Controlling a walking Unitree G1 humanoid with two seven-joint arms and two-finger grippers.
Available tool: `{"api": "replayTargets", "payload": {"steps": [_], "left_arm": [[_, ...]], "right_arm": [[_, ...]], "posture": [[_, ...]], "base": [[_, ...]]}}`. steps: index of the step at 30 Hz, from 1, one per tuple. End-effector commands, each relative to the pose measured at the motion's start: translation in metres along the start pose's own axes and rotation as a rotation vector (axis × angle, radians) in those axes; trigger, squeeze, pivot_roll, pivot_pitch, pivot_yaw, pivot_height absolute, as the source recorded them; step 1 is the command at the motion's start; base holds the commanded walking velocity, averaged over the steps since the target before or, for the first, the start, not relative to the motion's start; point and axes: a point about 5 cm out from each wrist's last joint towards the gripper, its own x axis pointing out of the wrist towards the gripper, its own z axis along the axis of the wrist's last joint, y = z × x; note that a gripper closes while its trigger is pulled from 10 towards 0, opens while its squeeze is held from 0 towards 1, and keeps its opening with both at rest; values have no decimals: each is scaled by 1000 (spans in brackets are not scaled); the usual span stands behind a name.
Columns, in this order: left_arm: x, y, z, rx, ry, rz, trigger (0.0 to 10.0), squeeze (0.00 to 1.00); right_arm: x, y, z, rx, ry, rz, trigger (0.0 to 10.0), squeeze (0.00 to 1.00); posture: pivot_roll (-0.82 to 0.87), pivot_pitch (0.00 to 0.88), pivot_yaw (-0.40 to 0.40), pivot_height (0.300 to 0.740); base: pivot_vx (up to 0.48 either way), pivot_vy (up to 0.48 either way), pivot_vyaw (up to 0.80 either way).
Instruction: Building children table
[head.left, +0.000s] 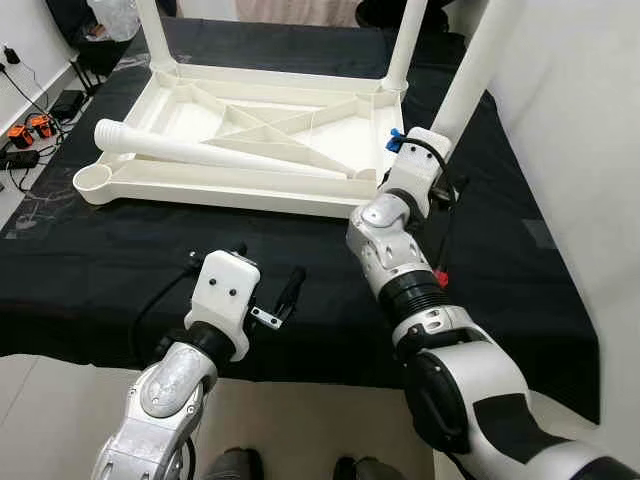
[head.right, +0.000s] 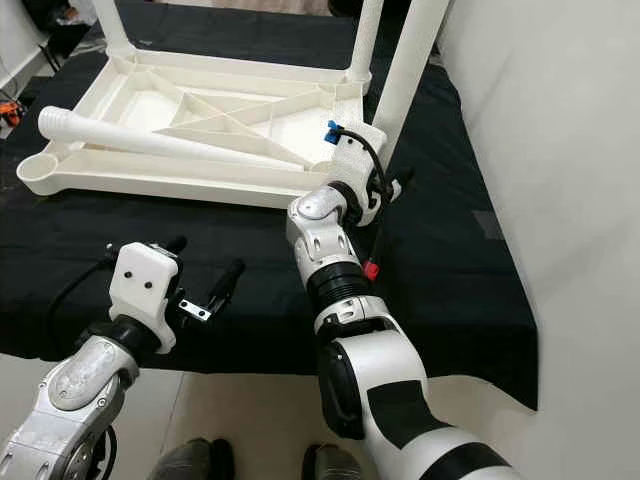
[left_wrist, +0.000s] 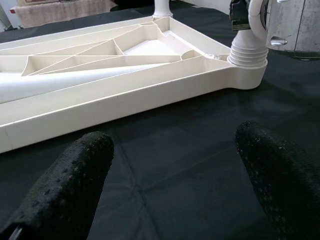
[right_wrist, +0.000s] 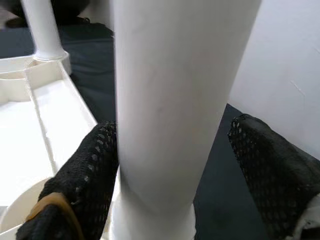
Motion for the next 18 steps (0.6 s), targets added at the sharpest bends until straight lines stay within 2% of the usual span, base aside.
{"api": "replayTargets", "payload": {"steps": [1, 5, 18], "left_arm": [[0, -2, -2, -4, 4, 2, 10000, 0], [0, -2, -2, -5, 4, 5, 10000, 0], [1, -2, -2, -2, 1, 4, 10000, 0]], "right_arm": [[-4, 2, -1, 3, -14, 25, 10000, 0], [-6, 3, 1, -1, -45, 51, 10000, 0], [-6, -2, -3, 8, -19, 133, 10000, 0]], "posture": [[80, 142, -74, 740], [82, 143, -74, 740], [79, 142, -74, 740]], "base": [[0, 0, 0], [0, 0, 0], [0, 0, 0]]}}
